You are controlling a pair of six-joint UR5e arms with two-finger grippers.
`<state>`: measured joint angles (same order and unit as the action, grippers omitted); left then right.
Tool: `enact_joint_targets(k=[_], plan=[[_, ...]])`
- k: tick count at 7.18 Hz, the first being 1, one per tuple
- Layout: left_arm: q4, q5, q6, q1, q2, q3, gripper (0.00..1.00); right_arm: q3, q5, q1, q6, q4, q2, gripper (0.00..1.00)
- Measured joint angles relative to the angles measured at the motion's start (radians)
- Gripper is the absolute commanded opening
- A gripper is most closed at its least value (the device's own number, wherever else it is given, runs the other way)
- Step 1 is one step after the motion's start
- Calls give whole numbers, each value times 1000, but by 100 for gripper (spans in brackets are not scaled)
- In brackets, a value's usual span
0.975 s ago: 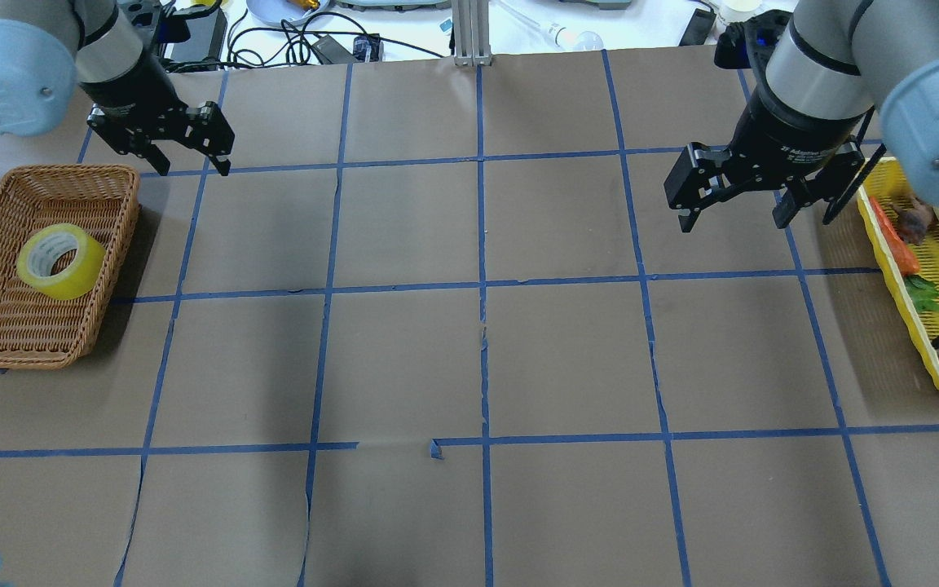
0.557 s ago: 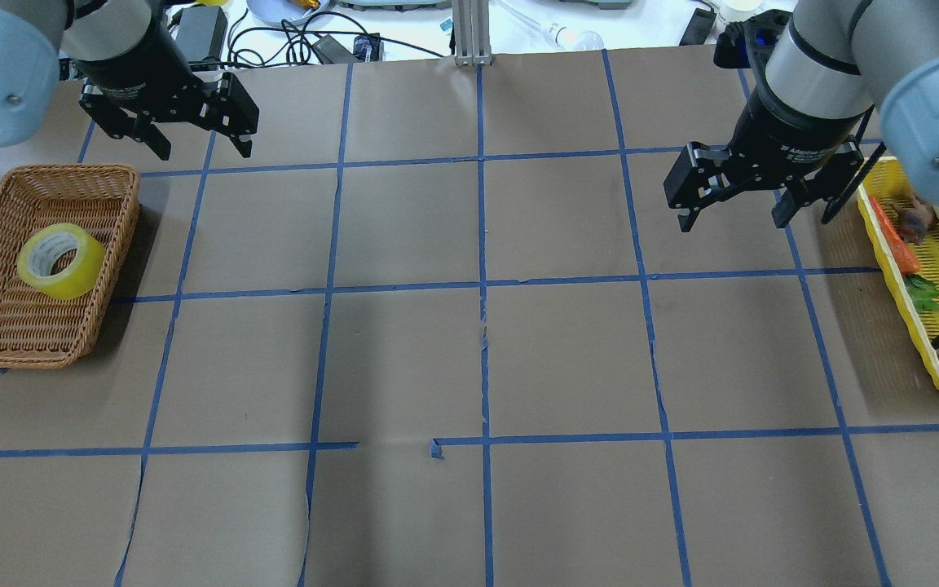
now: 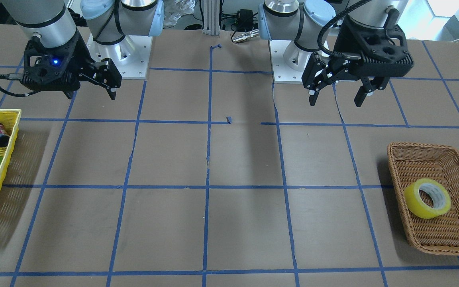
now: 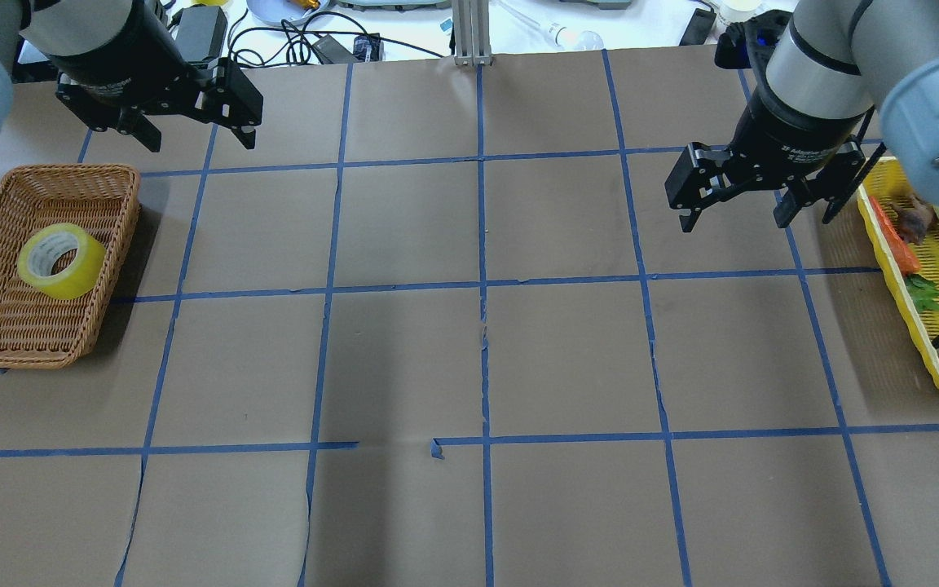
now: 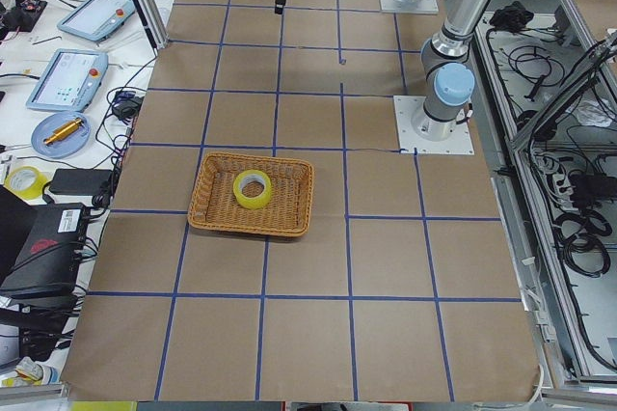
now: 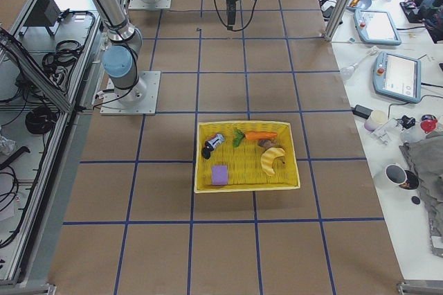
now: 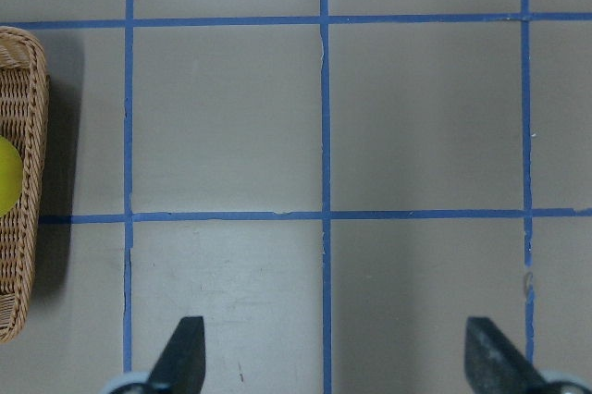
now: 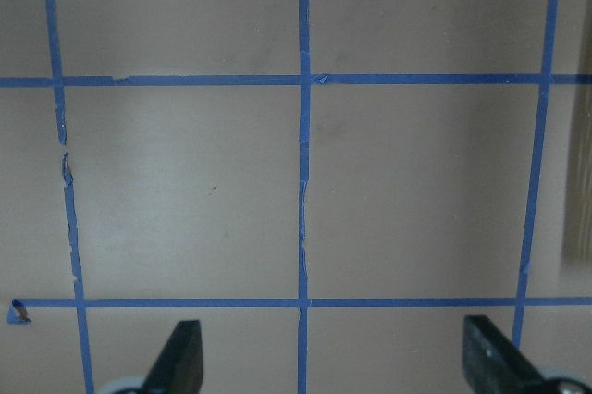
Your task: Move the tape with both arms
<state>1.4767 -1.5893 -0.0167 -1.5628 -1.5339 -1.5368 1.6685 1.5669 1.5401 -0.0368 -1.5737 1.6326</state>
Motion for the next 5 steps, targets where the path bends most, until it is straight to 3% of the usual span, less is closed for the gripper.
enact_joint_targets(k=[5], plan=[[3, 10, 2, 0, 4, -15, 100, 0, 0, 0, -2, 0, 1, 100]])
